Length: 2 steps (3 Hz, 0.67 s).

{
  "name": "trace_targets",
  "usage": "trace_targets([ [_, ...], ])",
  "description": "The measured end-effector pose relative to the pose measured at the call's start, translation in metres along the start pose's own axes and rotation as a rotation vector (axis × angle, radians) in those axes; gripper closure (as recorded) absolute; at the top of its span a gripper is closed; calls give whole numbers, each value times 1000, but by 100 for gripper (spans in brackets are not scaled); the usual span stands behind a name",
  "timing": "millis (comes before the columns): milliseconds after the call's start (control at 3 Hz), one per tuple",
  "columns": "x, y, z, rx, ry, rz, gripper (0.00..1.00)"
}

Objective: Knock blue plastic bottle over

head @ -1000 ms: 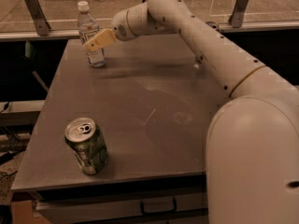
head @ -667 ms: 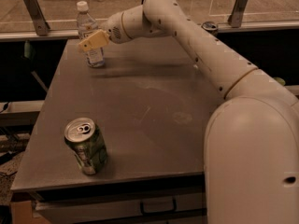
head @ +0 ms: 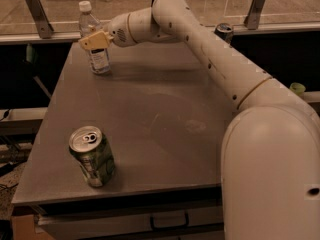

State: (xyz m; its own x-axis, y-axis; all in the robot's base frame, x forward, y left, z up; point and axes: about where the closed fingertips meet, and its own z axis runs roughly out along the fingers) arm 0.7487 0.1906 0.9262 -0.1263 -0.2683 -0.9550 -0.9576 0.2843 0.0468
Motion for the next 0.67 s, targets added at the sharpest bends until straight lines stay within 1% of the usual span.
trace_targets([
  [333,-15,-2,-31,46,-13,-37,87],
  [667,-16,2,-87,117,86,-88,100],
])
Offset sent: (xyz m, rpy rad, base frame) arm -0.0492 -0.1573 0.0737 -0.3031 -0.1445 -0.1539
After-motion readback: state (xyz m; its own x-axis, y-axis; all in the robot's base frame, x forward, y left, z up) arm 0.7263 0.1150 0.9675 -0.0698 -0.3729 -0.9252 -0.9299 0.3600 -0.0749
